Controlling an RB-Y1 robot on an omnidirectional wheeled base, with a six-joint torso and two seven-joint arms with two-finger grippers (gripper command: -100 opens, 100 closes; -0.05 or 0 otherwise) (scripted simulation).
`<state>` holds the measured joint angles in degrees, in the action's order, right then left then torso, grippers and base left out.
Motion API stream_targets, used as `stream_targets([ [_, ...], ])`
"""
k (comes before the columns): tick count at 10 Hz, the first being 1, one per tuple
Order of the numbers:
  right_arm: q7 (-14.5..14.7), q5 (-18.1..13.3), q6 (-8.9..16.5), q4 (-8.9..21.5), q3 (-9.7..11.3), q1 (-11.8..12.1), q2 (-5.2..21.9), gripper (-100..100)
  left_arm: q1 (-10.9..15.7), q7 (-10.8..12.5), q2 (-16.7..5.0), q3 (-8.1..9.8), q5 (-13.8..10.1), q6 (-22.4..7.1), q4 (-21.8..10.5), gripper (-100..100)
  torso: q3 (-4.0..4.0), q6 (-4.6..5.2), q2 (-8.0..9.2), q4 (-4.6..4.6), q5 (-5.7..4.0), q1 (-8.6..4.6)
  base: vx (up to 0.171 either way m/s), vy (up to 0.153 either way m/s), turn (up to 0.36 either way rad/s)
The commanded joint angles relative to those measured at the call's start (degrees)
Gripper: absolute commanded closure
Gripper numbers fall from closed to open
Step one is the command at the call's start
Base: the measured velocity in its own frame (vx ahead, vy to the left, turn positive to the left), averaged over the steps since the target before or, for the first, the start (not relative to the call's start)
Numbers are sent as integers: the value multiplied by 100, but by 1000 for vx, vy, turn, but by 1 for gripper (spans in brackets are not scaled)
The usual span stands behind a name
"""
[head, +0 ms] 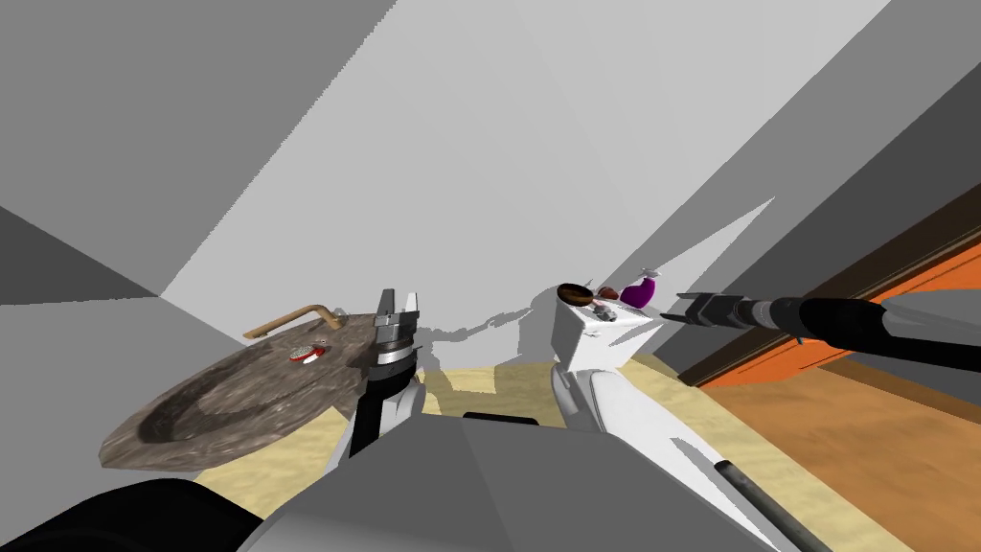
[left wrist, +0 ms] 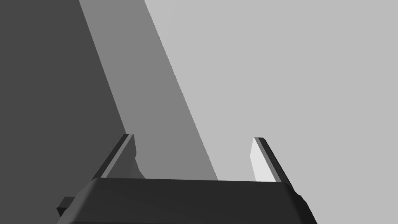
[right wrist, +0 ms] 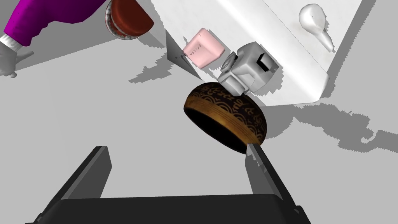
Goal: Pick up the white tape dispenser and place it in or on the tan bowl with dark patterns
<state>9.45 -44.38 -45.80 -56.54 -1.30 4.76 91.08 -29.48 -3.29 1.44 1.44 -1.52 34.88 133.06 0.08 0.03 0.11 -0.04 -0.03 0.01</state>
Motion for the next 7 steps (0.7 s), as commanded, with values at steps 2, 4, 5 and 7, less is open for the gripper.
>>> stream_targets([
  [2,-406,87,-219,283,286,-239,195,-100,-1,0,0,0,0,0,0,0,-1,4,-2,0,-1,0,-41,4,71],
  [4,-677,150,-351,463,485,-381,326,-100,-1,0,0,0,0,0,0,0,-3,4,-6,1,-2,-1,-32,8,98],
  [5,-711,150,-351,463,485,-381,326,-100,0,0,0,0,0,0,0,0,-4,0,-8,2,0,2,-25,8,68],
  [7,-966,215,-479,641,691,-514,451,-100,-1,0,0,0,0,0,0,0,-6,1,-11,3,0,4,-17,11,88],
])
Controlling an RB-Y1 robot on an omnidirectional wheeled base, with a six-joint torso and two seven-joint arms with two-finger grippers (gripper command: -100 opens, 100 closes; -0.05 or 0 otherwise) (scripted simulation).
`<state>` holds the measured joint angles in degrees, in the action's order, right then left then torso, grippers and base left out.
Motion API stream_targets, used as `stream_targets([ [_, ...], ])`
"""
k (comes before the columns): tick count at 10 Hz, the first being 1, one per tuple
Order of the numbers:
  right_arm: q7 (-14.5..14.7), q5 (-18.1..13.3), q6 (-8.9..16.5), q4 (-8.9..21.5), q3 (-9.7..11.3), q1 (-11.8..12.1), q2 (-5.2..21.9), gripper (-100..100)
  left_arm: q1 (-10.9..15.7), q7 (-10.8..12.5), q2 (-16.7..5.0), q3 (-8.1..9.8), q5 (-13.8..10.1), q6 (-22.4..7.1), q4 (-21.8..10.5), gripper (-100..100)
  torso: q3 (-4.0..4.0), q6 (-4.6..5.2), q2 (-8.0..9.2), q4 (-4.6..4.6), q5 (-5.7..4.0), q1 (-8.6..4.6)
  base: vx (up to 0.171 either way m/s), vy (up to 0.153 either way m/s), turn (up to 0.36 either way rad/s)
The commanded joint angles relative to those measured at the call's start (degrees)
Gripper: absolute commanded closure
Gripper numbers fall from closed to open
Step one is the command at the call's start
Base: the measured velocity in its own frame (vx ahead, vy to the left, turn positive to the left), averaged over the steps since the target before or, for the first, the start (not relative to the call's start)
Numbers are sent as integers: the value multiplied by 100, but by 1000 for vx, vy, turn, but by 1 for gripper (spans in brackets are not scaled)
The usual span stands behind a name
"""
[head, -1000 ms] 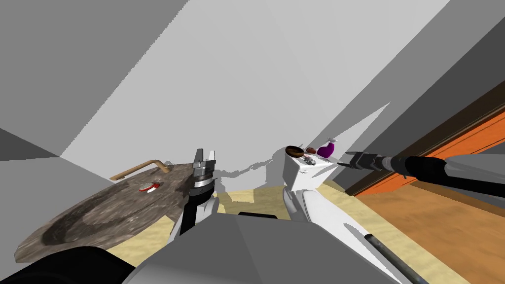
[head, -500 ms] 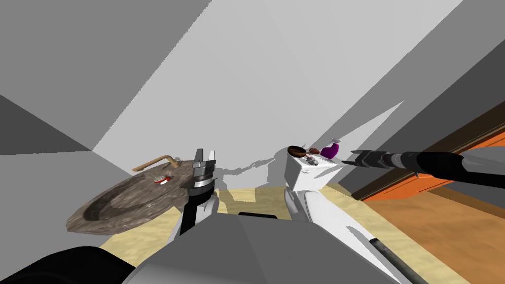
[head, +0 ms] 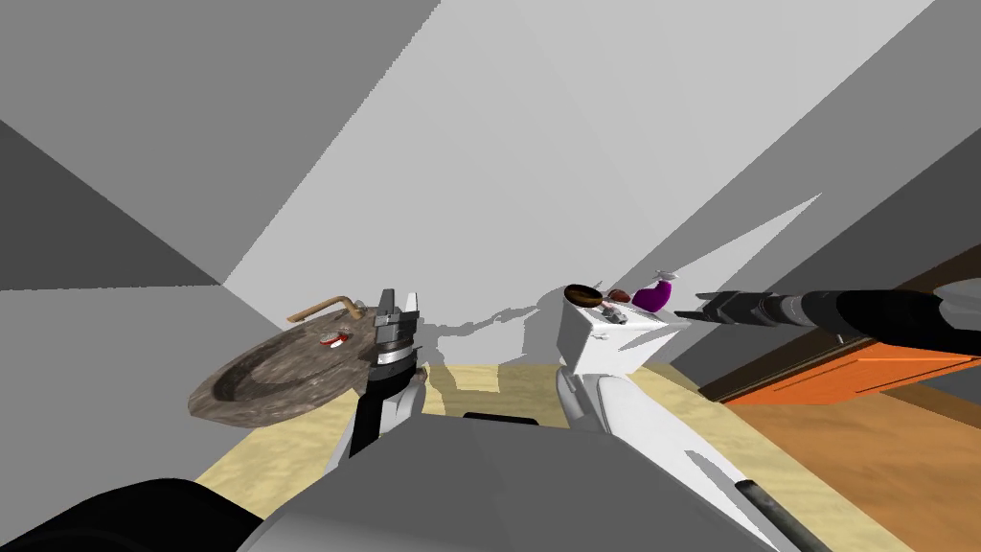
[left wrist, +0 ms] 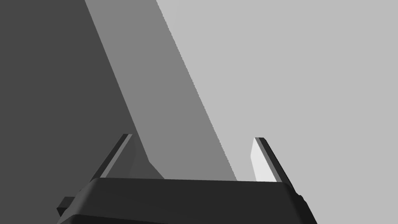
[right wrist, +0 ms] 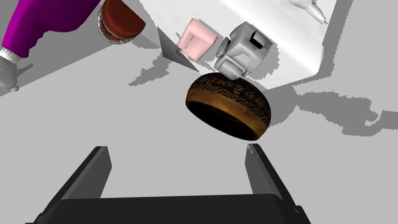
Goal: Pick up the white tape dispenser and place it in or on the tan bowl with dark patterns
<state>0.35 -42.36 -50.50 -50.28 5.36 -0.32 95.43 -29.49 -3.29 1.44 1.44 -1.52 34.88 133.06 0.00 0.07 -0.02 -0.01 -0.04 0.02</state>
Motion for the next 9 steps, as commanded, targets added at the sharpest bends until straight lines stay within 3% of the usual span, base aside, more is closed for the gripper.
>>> stream_targets([
  [1,-286,79,-132,189,237,-130,132,-100,0,0,0,0,0,0,0,0,0,0,0,0,0,0,-9,13,117],
  [2,-303,79,-132,189,237,-130,132,-100,0,0,0,0,0,0,0,0,-1,-2,-2,1,1,1,-6,8,62],
  [4,-675,214,-359,522,646,-343,334,-100,0,0,0,0,0,0,0,0,-4,-3,-7,2,1,1,6,19,172],
  [5,-767,214,-359,522,672,-343,334,-100,0,0,0,0,0,0,0,0,-7,-5,-11,3,2,5,11,13,55],
  [6,-969,283,-463,679,857,-431,417,-100,-1,0,0,0,0,0,0,0,-6,2,-11,3,0,2,21,20,84],
  [7,-983,283,-463,679,896,-431,417,-100,0,0,0,0,0,0,0,0,-9,-2,-14,4,0,2,22,15,58],
  [8,-1187,351,-561,828,1122,-508,488,-100,-1,0,0,0,0,0,0,0,-9,1,-14,4,0,2,33,20,112],
  [9,-1187,351,-561,828,1122,-508,488,-100,0,0,0,0,0,0,0,0,-11,-2,-18,5,0,3,27,11,63],
])
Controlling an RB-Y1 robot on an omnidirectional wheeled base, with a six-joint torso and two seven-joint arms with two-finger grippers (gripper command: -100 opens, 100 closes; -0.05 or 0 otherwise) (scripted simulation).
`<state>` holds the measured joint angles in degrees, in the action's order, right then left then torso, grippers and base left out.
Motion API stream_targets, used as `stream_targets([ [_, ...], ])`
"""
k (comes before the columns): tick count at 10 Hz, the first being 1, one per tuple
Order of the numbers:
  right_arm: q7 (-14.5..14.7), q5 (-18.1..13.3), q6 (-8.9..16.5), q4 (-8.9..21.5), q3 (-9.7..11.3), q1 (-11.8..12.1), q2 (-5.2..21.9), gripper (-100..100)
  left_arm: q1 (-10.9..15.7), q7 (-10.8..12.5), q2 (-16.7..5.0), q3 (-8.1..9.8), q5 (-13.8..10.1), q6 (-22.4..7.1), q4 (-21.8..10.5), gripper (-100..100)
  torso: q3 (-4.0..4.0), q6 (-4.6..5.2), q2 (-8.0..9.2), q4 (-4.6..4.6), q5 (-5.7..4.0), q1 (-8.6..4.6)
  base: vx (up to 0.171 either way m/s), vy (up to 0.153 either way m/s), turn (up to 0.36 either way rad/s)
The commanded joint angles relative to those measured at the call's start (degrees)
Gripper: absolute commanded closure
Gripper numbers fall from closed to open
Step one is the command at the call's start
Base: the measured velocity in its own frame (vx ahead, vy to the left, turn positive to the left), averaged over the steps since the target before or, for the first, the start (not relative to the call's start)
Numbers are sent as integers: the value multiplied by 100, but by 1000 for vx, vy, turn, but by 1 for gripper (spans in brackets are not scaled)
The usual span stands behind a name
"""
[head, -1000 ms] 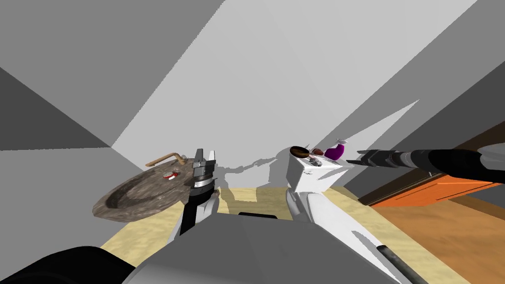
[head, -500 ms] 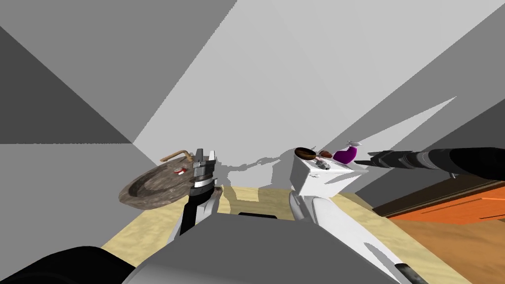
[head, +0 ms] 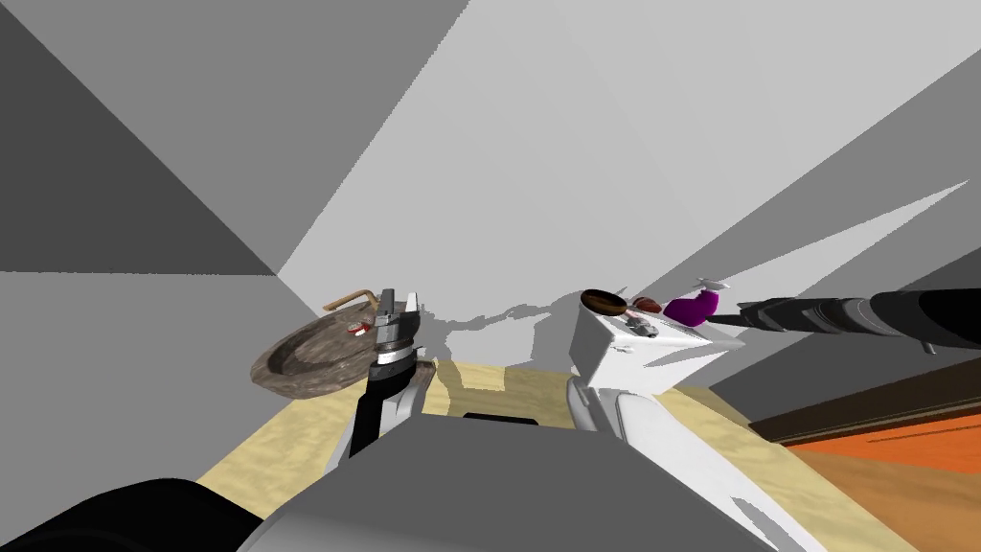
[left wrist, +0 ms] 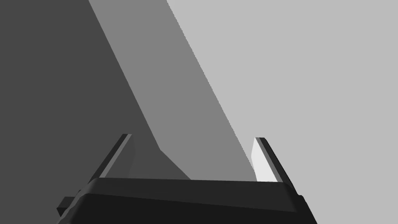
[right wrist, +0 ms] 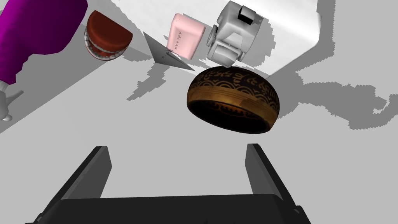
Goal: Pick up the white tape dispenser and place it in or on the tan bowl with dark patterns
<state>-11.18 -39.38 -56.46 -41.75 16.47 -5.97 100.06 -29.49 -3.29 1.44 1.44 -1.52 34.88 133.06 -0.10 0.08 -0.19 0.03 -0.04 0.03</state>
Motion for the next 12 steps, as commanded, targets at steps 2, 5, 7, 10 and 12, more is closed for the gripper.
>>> stream_targets([
  [2,-394,186,-140,247,450,-58,123,-100,0,0,0,0,0,0,0,0,-1,-3,-2,1,0,0,46,18,158],
  [5,-570,250,-217,370,685,-98,148,-100,0,0,0,0,0,0,0,0,-8,-2,-14,3,0,1,55,13,60],
  [7,-722,311,-288,482,905,-126,158,-100,0,0,0,0,0,0,0,0,-6,-2,-10,3,0,0,50,8,78],
  [10,-862,369,-351,585,1119,-144,152,-100,0,0,0,0,0,0,0,0,-6,0,-9,3,-1,-1,42,9,47],
  [12,-987,425,-408,676,1326,-151,131,-100,0,0,0,0,0,0,0,0,-2,-1,-3,1,-2,-3,41,6,66],
])
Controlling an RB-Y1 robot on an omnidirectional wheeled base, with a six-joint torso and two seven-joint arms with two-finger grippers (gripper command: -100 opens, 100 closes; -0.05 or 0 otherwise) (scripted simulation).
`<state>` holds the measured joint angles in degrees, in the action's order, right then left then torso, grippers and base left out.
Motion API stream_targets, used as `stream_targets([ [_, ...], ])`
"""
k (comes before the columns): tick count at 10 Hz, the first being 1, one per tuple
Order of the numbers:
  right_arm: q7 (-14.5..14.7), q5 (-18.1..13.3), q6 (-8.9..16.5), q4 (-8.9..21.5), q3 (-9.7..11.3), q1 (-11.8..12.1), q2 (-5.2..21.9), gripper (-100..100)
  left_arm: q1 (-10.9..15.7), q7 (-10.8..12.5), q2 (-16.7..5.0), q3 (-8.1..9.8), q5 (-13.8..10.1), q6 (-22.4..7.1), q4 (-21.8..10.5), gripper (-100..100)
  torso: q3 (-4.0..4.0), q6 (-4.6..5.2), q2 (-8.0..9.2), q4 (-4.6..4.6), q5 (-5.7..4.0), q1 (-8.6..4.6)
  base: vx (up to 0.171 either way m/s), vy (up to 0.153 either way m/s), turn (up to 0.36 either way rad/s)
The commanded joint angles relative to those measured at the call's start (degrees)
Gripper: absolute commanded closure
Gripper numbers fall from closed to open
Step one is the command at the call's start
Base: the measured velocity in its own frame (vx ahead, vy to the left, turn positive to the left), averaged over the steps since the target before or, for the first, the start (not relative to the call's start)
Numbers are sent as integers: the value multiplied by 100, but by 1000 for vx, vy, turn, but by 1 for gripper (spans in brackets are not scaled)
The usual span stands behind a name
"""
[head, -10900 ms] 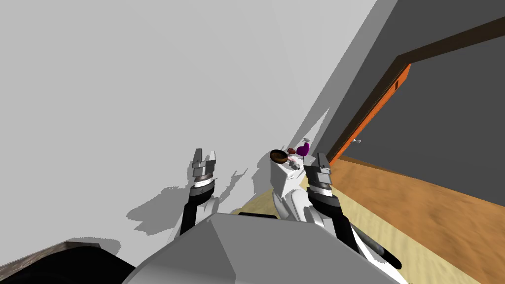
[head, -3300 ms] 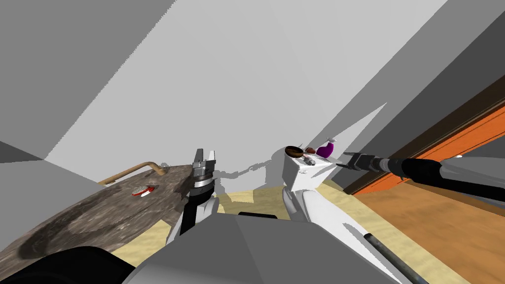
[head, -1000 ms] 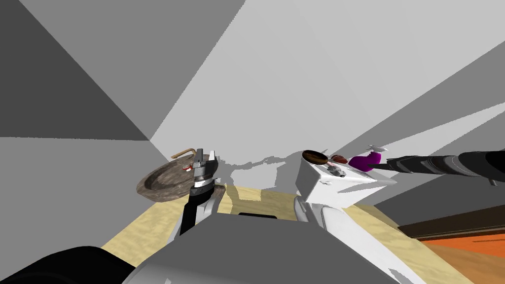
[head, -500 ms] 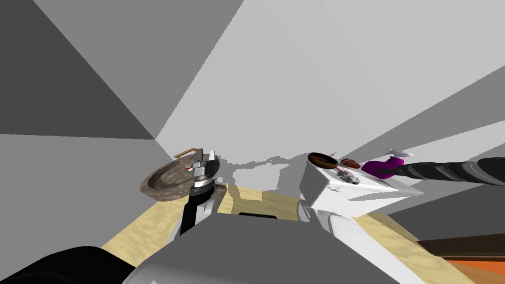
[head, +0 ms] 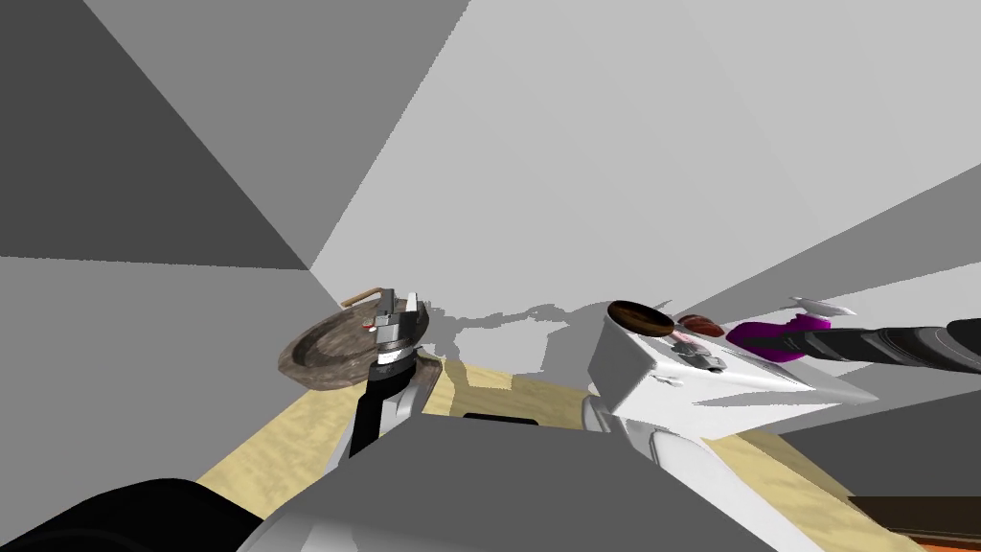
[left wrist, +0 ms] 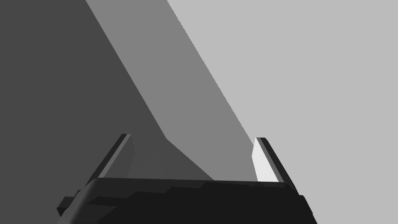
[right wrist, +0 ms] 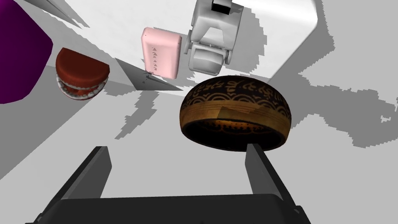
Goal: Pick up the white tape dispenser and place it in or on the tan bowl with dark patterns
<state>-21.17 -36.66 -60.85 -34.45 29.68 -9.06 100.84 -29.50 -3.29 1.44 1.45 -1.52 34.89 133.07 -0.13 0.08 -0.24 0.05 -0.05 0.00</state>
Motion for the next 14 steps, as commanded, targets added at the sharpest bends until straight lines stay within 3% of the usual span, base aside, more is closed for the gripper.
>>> stream_targets([
  [1,-99,203,-19,27,205,162,16,-100,0,0,0,0,0,0,0,0,0,0,0,0,0,0,62,14,90],
  [3,-99,203,-19,27,205,162,16,-100,0,0,0,0,0,0,0,0,-3,0,-4,1,0,1,38,4,18],
  [6,-351,326,-127,205,748,231,-163,-100,0,0,0,0,0,0,0,0,-7,-1,-13,3,-2,-5,83,-7,95],
  [8,-351,326,-127,205,748,231,-163,-100,-1,0,0,0,0,0,0,0,-11,0,-18,5,-2,-7,57,-8,8],
  [11,-488,393,-183,289,1173,358,-415,-100,0,0,0,0,0,0,0,0,-5,-1,-9,2,-4,-12,66,-21,58],
  [14,-531,396,-203,289,1410,480,-652,-100,0,0,0,1,0,0,0,0,-4,1,-5,2,-4,-15,54,-37,16],
])
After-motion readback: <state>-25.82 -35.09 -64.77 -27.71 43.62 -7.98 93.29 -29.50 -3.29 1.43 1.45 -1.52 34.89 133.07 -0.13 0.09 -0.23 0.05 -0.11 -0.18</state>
